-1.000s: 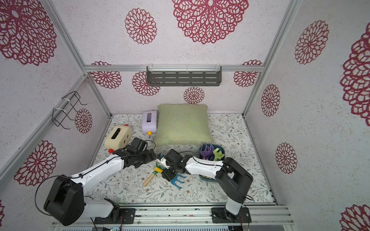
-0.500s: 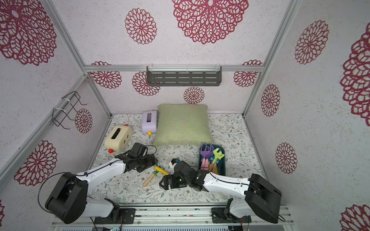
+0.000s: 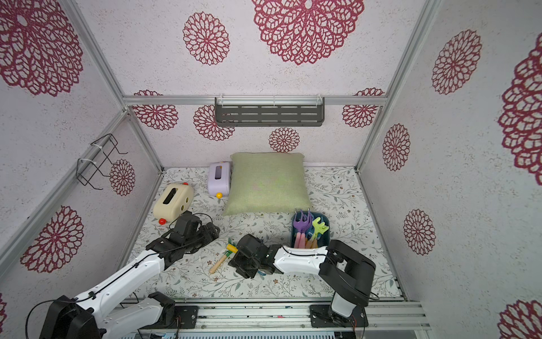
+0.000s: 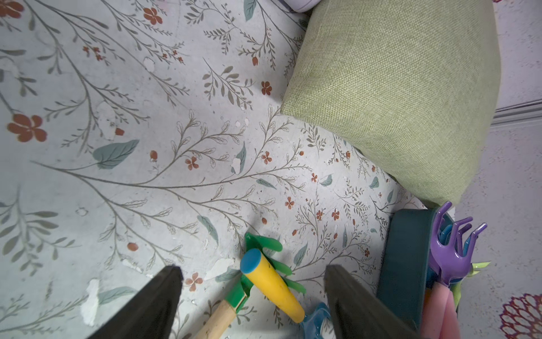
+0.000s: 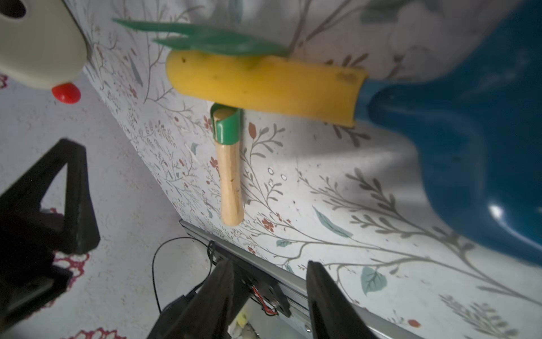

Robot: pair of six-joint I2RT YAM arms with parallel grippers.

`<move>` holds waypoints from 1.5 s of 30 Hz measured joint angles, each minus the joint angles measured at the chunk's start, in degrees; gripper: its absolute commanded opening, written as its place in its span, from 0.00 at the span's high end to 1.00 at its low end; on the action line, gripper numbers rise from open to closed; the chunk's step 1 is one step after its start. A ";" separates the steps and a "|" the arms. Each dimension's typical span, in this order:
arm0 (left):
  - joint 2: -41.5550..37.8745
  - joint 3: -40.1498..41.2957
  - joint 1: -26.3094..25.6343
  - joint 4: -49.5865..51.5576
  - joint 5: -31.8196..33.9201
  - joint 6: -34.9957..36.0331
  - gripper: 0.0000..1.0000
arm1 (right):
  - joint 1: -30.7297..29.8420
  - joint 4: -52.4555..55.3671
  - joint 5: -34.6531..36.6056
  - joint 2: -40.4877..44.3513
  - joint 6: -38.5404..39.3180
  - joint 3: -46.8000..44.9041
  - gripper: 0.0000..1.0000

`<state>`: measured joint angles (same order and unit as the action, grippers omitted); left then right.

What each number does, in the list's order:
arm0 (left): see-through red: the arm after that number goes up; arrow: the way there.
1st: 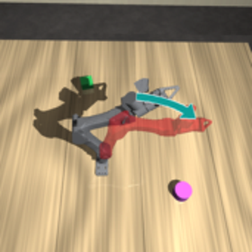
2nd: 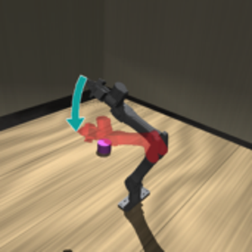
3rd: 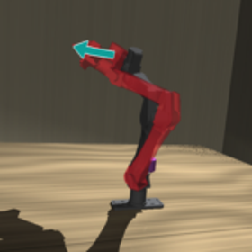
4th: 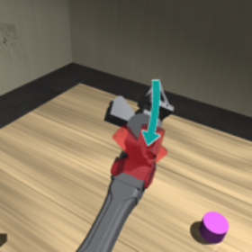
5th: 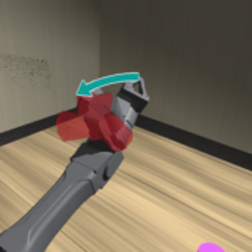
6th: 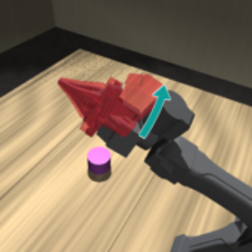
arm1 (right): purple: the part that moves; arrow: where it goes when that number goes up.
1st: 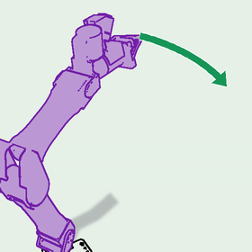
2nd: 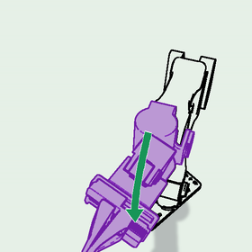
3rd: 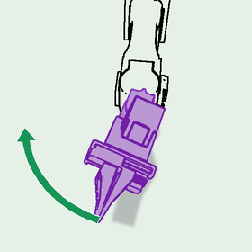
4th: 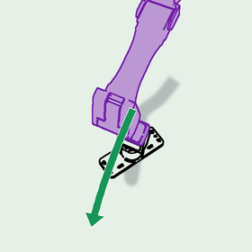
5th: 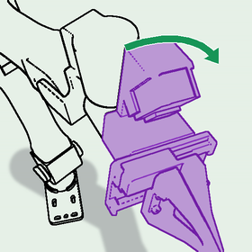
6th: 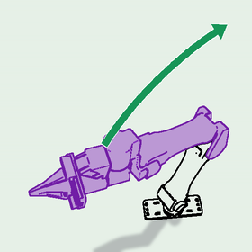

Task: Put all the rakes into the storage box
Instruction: Pick up the rake at the center of the board.

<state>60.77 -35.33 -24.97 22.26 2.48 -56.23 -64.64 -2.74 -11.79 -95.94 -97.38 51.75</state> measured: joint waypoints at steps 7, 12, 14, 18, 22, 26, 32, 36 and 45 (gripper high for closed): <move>-3.98 2.62 0.02 1.05 0.04 -0.72 0.16 | 3.19 4.70 0.13 -5.53 -3.45 5.73 0.44; -5.29 3.91 0.02 1.14 -0.04 -1.01 0.16 | 7.15 7.48 0.26 -8.13 -3.23 7.96 0.40; -5.42 4.26 0.02 1.16 -0.17 -1.05 0.16 | 8.26 7.45 -0.17 -8.94 -3.17 8.48 0.40; -5.46 4.44 0.02 1.14 -0.48 -1.03 0.17 | 9.46 7.58 -0.20 -10.51 -3.15 10.58 0.36; -5.77 4.44 0.02 1.16 -0.74 -1.03 0.16 | 9.88 7.69 -0.15 -11.58 -2.91 12.13 0.35; -6.47 4.61 0.02 1.16 -0.92 -1.03 0.17 | 10.03 7.98 0.74 -11.56 -2.75 12.22 0.35; -6.97 5.07 0.02 1.18 -1.53 -1.05 0.17 | 10.40 12.48 3.04 -11.67 -3.32 14.03 0.35; -7.58 5.09 0.02 1.18 -1.92 -1.11 0.17 | 10.67 14.80 3.04 -13.09 -4.20 16.28 0.37; -9.90 5.11 0.02 2.25 -1.99 -1.33 0.17 | 11.19 19.26 3.15 -18.73 -4.09 25.38 0.50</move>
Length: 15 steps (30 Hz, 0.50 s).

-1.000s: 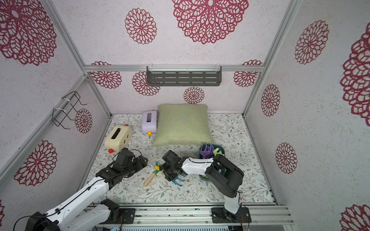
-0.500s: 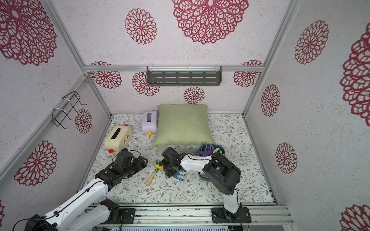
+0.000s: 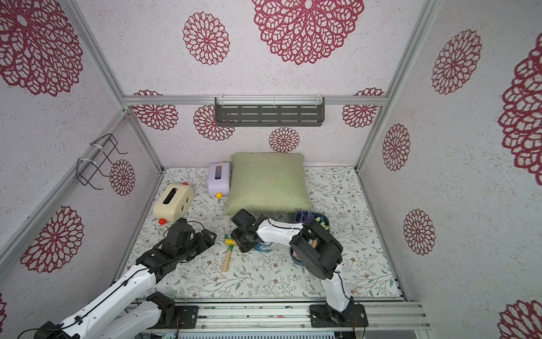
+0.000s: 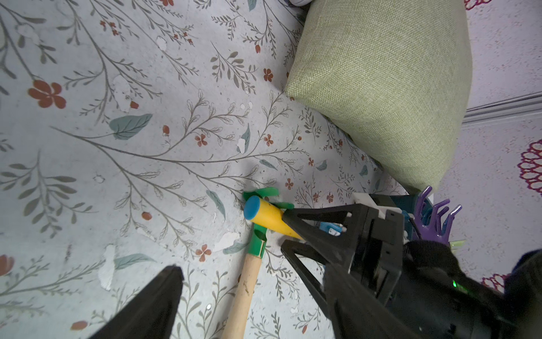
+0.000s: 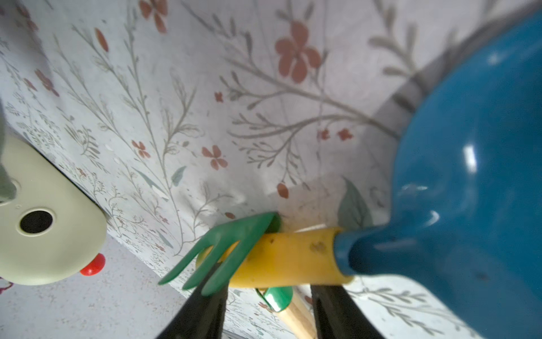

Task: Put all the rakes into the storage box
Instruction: Pick up the rake at the center of the board.

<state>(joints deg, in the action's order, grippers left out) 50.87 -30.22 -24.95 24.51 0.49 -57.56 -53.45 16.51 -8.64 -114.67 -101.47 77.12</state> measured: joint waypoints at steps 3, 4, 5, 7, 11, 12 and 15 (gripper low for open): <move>-0.85 0.00 0.00 0.66 0.02 -0.04 0.17 | 0.39 0.96 -0.11 -1.25 0.07 1.79 0.51; -1.14 0.00 0.00 0.85 0.02 -0.09 0.17 | 0.59 1.16 -0.13 -1.53 0.11 2.23 0.51; -1.42 0.00 0.00 1.07 0.02 -0.13 0.17 | 0.72 1.36 -0.11 -1.66 0.15 2.47 0.50; -1.86 0.00 0.00 1.46 0.04 -0.15 0.17 | 1.18 2.12 0.00 -1.95 0.15 3.17 0.48; -2.16 0.00 0.00 1.99 0.04 -0.15 0.17 | 2.27 4.90 1.18 -3.21 0.92 5.70 0.42; -2.16 0.00 0.00 2.05 0.04 -0.15 0.17 | 2.58 5.68 1.53 -3.74 0.98 6.62 0.42; -2.14 0.00 0.00 2.29 0.04 -0.17 0.17 | 3.28 8.13 2.99 -5.75 1.03 10.16 0.43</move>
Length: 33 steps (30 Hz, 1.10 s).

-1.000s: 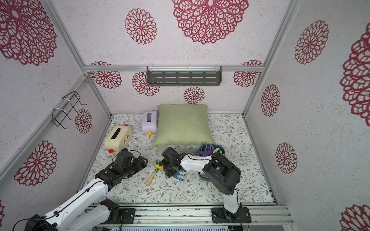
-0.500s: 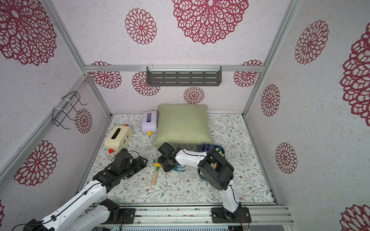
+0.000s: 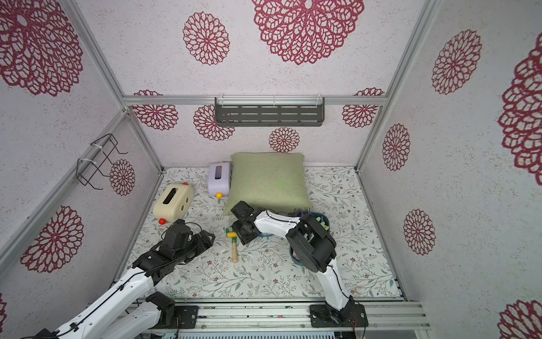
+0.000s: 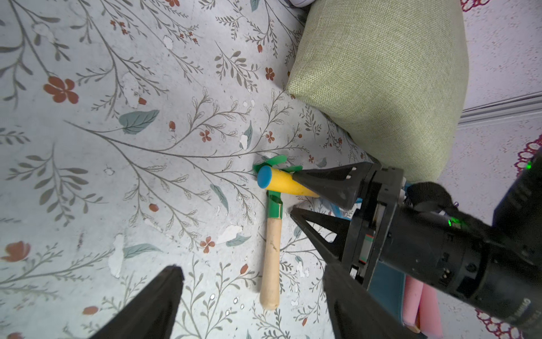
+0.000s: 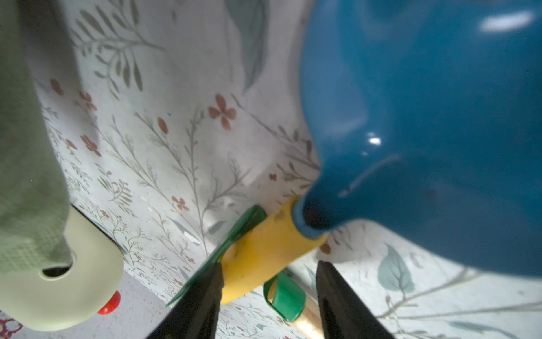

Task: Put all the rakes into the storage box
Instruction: Pick up the rake at the center of the board.

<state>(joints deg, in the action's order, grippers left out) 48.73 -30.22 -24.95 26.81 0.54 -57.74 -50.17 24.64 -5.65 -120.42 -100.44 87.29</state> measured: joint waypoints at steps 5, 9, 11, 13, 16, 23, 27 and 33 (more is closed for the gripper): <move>0.17 0.00 0.00 0.13 -0.02 -0.07 0.17 | 0.48 3.48 1.60 -3.08 0.59 4.39 0.64; 0.15 0.00 0.00 0.59 0.04 -0.24 0.17 | 0.35 4.61 2.91 -3.30 0.83 4.72 0.77; 0.11 0.00 0.00 0.92 0.11 -0.39 0.17 | 0.26 4.87 3.32 -3.08 0.96 4.68 0.81; 0.07 0.00 0.00 1.20 0.22 -0.50 0.17 | -0.04 5.25 4.50 -2.51 1.51 4.31 0.84; 0.04 0.00 0.00 1.46 0.28 -0.72 0.17 | -0.72 7.04 6.58 -0.85 3.54 2.86 0.89; -0.31 0.00 0.00 1.62 1.07 -1.16 0.17 | -2.62 8.26 9.31 7.91 12.15 -3.98 0.93; -0.46 0.00 0.00 1.70 1.70 -1.60 0.17 | -3.34 5.09 8.66 17.79 18.49 -11.89 1.00; 0.02 0.00 -0.02 2.08 1.86 -2.10 0.17 | -3.72 2.69 9.55 32.76 32.57 -21.00 1.00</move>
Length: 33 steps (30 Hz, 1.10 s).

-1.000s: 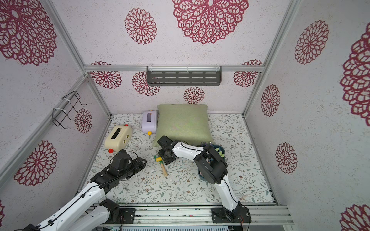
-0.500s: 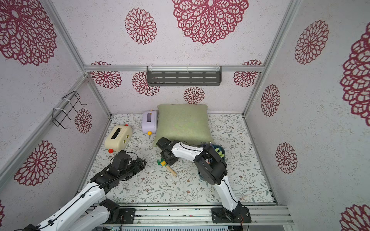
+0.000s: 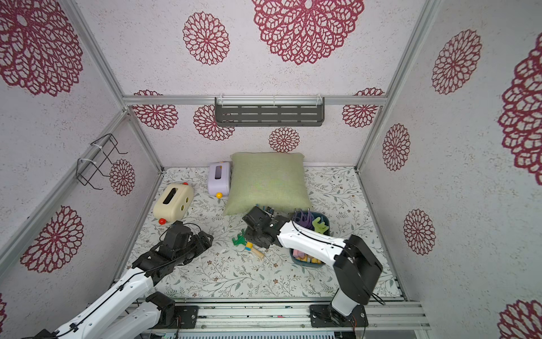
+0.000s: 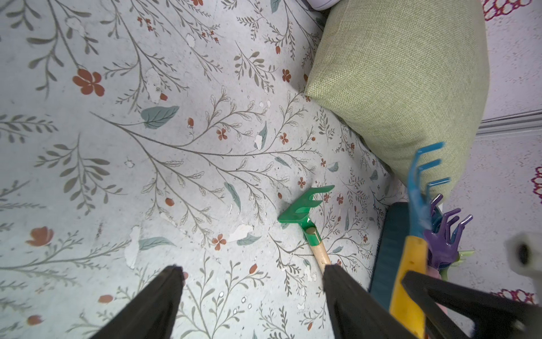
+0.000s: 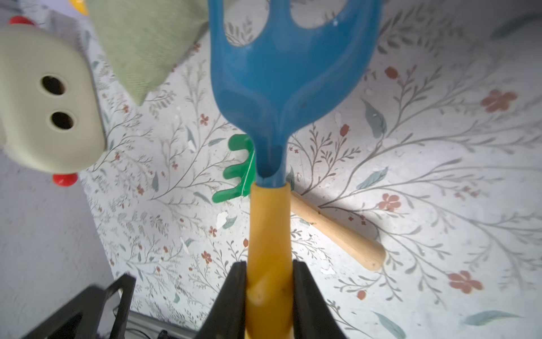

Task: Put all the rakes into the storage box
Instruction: Pick up the rake at the center of the board, then place the rake in the storage box.

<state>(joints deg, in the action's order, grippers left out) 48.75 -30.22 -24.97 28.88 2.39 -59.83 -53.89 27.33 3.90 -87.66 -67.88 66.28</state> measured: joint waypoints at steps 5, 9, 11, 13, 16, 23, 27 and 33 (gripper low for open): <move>1.29 -0.55 -1.14 0.26 0.59 -0.46 0.17 | 1.01 1.86 2.51 16.63 13.03 -6.05 1.00; 4.42 -2.84 -4.52 0.39 2.12 -1.20 0.17 | 6.49 8.04 4.33 27.58 20.37 -9.53 1.00; 6.27 -4.22 -5.95 0.33 2.84 -1.36 0.16 | 9.86 11.76 5.46 30.21 22.99 -11.43 1.00; 8.26 -5.35 -6.97 -0.04 3.30 -1.49 0.16 | 12.87 15.72 6.38 30.93 25.59 -13.38 1.00; 10.64 -6.10 -7.82 -0.72 3.72 -1.60 0.16 | 15.96 19.89 6.62 29.40 29.35 -15.43 1.00; 12.87 -6.78 -9.03 -0.92 4.42 -1.77 0.16 | 20.83 21.57 6.67 23.67 35.50 -16.41 0.98; 12.87 -7.13 -9.11 -0.98 4.59 -1.77 0.16 | 23.54 21.46 8.37 22.01 37.90 -16.02 0.97; 12.87 -7.15 -9.11 -0.96 4.81 -1.73 0.16 | 27.17 21.40 10.51 20.83 40.00 -15.85 0.97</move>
<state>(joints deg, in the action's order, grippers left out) 61.63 -37.36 -34.09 27.92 7.20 -61.56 -26.72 48.73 14.41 -66.83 -27.88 50.43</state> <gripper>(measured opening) 0.840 0.269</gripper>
